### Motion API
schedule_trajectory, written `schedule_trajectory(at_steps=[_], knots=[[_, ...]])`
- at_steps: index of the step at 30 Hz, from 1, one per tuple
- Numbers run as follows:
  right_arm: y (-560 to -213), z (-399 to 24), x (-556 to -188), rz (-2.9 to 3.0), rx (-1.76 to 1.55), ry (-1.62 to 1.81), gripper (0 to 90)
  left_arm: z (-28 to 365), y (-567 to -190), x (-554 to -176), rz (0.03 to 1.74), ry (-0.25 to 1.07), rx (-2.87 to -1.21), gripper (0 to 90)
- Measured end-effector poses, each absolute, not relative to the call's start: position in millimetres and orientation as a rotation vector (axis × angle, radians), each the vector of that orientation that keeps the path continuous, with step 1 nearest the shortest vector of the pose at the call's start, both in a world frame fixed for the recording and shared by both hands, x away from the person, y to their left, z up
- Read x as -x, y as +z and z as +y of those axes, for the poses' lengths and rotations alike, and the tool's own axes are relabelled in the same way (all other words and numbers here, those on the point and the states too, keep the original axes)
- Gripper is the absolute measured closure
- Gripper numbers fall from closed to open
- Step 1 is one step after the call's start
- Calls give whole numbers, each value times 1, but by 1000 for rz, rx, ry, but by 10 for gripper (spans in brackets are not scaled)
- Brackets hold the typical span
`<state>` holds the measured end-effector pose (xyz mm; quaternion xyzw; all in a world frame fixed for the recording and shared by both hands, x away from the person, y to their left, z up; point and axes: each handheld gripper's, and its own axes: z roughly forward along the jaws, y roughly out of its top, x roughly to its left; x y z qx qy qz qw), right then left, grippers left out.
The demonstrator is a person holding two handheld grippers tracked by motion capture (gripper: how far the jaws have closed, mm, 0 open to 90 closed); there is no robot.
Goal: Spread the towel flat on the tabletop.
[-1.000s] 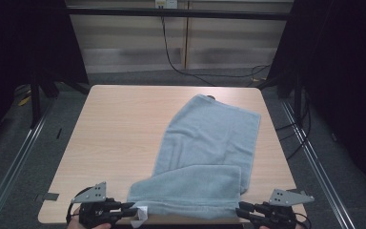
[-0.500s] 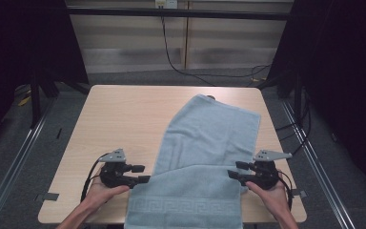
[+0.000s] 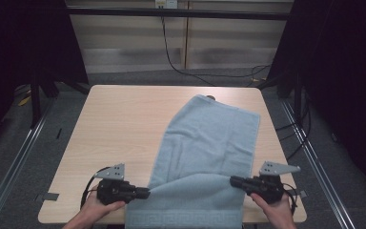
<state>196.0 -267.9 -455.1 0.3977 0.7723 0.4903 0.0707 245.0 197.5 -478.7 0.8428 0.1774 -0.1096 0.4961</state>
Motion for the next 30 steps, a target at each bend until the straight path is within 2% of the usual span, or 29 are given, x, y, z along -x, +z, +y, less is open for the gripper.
schedule_trajectory(at_steps=[2, 4, 5, 7, 12, 16, 19, 22, 23, 24, 26, 28, 30], knots=[[-459, -267, -181, 2384, -1190, 1451, 833, 200, -480, -232, 407, -285, -2058, 844], [-463, -264, -168, 2448, -1171, 1391, 771, 200, -482, -225, 391, -315, -2064, 804], [-464, -263, -163, 2462, -1167, 1375, 733, 201, -482, -226, 397, -303, -2064, 748], [-460, -265, -159, 2438, -1166, 1397, 631, 199, -480, -236, 461, -278, -2045, 562], [-452, -270, -177, 2348, -1192, 1430, 574, 180, -479, -285, 559, -189, -2059, 535], [-461, -265, -206, 2378, -1213, 1370, 545, 155, -487, -320, 620, -94, -2116, 494], [-470, -262, -223, 2401, -1241, 1335, 538, 143, -495, -336, 662, -97, -2104, 457], [-475, -258, -225, 2442, -1242, 1308, 525, 134, -506, -335, 631, -69, -2159, 510], [-476, -257, -224, 2454, -1233, 1300, 522, 134, -505, -332, 607, -22, -2179, 540], [-478, -257, -221, 2460, -1233, 1290, 519, 133, -505, -331, 601, -5, -2191, 588], [-479, -258, -217, 2467, -1232, 1283, 523, 132, -504, -326, 549, 102, -2236, 754], [-480, -261, -211, 2467, -1233, 1273, 564, 136, -504, -326, 568, 64, -2225, 856], [-480, -264, -206, 2456, -1248, 1270, 646, 143, -503, -322, 588, 87, -2231, 875]])
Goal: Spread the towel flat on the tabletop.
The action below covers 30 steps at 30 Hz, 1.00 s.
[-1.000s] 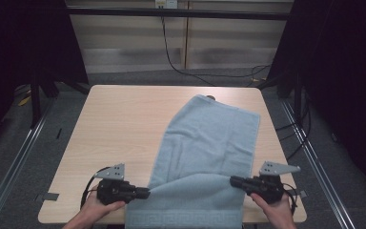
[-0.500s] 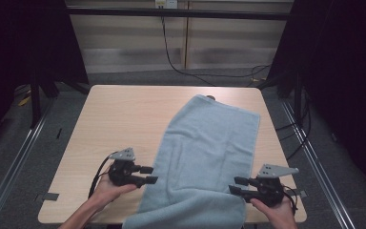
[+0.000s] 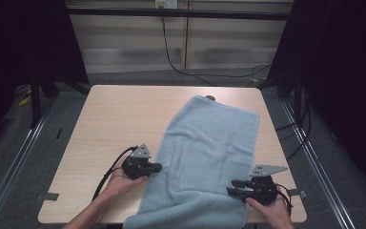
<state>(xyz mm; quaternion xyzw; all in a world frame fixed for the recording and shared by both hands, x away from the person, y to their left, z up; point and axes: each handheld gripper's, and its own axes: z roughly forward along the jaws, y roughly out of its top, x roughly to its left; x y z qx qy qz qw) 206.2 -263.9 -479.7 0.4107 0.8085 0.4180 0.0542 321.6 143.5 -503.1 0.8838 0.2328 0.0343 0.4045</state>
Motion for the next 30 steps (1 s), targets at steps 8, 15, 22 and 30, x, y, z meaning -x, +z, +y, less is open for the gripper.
schedule_trajectory(at_steps=[8, 15, 22, 30], knots=[[-478, -264, -175, 2445, -1245, 1293, 835, 206, -503, -276, 669, 25, -2189, 879], [-472, -252, -147, 2546, -1194, 1239, 783, 234, -501, -242, 672, -102, -2177, 858], [-465, -249, -191, 2428, -1183, 1359, 648, 225, -490, -288, 749, -26, -2102, 713], [-480, -210, -279, 2453, -1140, 1204, 525, 193, -502, -339, 798, 73, -2136, 619]])
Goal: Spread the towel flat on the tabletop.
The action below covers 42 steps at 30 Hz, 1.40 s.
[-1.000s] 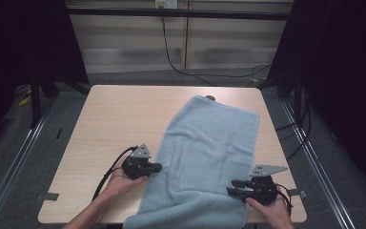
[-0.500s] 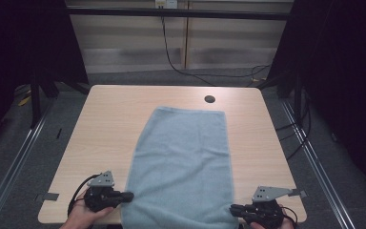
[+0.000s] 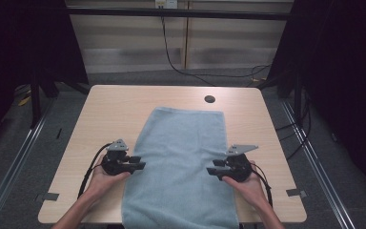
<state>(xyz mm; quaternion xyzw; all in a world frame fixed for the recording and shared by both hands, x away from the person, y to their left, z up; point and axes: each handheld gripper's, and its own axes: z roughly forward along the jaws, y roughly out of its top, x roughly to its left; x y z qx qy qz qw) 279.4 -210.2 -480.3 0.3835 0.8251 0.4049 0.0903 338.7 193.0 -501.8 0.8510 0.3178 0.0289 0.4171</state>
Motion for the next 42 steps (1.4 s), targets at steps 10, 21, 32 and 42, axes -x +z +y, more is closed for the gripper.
schedule_trajectory(at_steps=[10, 21, 32, 42], knots=[[-501, -212, -262, 2472, -1125, 1089, 816, 194, -505, -313, 721, -10, -2143, 610], [-493, -222, -196, 2554, -1144, 1142, 689, 201, -492, -296, 699, -78, -2122, 553], [-488, -228, -245, 2445, -1190, 1216, 606, 184, -506, -373, 939, 63, -2055, 508], [-491, -225, -247, 2460, -1180, 1208, 599, 149, -486, -362, 782, 154, -2060, 811]])
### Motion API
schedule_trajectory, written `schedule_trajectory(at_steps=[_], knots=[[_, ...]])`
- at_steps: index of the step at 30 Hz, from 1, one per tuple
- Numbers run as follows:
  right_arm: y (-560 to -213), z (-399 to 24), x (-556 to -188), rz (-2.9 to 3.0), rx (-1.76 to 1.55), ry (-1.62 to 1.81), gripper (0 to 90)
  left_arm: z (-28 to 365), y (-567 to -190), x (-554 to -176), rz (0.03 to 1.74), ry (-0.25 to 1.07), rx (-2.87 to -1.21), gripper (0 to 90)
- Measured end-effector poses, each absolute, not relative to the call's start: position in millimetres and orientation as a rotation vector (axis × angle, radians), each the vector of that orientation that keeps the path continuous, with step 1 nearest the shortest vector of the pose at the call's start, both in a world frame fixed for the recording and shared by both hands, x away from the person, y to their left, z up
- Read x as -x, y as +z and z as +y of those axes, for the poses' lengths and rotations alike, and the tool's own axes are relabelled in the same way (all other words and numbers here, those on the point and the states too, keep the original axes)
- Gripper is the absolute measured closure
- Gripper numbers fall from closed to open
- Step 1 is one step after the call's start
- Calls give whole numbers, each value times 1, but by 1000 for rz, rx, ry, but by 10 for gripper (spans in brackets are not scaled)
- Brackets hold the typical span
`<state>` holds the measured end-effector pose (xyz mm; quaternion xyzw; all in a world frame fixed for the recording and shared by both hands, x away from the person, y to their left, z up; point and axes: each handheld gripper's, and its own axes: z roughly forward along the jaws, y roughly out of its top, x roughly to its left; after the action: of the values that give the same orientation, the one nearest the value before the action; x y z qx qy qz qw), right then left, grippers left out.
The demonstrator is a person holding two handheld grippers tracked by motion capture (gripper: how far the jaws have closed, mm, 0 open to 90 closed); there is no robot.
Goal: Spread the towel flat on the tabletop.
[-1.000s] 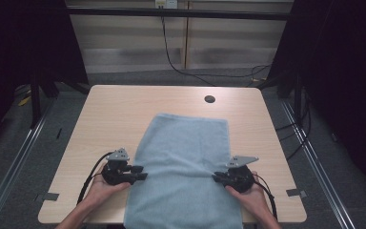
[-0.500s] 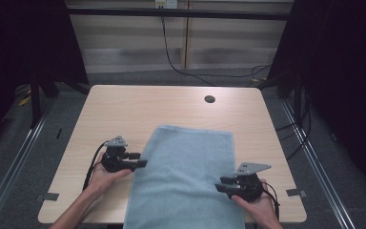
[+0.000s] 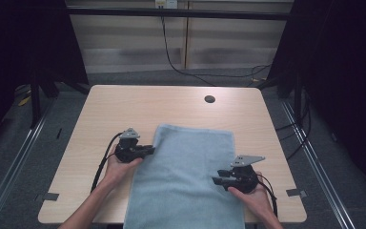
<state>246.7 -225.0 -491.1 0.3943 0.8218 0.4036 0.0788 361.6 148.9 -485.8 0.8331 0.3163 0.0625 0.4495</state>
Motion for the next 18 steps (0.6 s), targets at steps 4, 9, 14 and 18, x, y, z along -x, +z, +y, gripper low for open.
schedule_trajectory(at_steps=[4, 9, 14, 18], knots=[[-491, -225, -247, 2454, -1192, 1209, 596, 117, -477, -348, 662, 128, -2096, 758], [-491, -226, -245, 2457, -1194, 1214, 595, 95, -484, -342, 641, 94, -2134, 660], [-492, -226, -244, 2462, -1188, 1218, 591, 107, -481, -349, 688, 98, -2088, 629], [-491, -227, -244, 2457, -1186, 1219, 591, 124, -478, -360, 762, 103, -2007, 581]])
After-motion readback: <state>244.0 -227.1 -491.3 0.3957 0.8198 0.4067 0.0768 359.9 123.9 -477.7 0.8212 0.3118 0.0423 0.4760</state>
